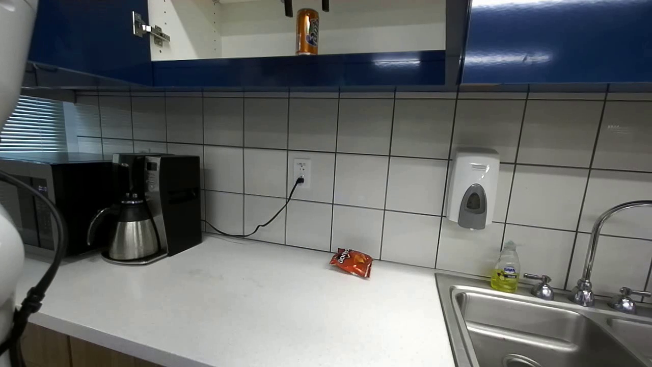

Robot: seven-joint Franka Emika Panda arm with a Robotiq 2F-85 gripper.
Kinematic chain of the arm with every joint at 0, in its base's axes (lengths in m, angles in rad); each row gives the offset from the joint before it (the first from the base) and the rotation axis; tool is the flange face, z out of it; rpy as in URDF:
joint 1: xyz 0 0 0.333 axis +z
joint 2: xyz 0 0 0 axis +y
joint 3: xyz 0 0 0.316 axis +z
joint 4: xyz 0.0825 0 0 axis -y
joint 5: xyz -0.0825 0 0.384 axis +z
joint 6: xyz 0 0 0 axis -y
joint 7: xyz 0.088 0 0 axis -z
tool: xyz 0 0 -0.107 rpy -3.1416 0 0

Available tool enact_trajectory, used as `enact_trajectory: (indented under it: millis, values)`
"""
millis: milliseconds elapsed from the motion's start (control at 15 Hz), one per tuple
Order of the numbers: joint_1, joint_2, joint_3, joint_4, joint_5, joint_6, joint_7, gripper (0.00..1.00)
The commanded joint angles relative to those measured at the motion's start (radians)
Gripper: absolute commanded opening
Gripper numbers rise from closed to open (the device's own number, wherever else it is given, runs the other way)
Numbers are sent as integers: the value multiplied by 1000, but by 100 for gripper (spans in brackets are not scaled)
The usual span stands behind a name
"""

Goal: Put the can in the top cabinet

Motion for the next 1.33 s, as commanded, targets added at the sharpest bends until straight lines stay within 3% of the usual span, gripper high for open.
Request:
enact_trajectory:
  millis: [0,400,1067,1133,1267]
  values:
    - [3,-119,4,-162,-19,-17,-111,100]
    - [4,-305,2,-446,10,37,-192,100]
    - [1,-565,1,-958,-5,195,-178,100]
    - [45,-580,-31,-1008,-18,215,-169,100]
    - [56,-620,-33,-1124,-37,265,-165,100]
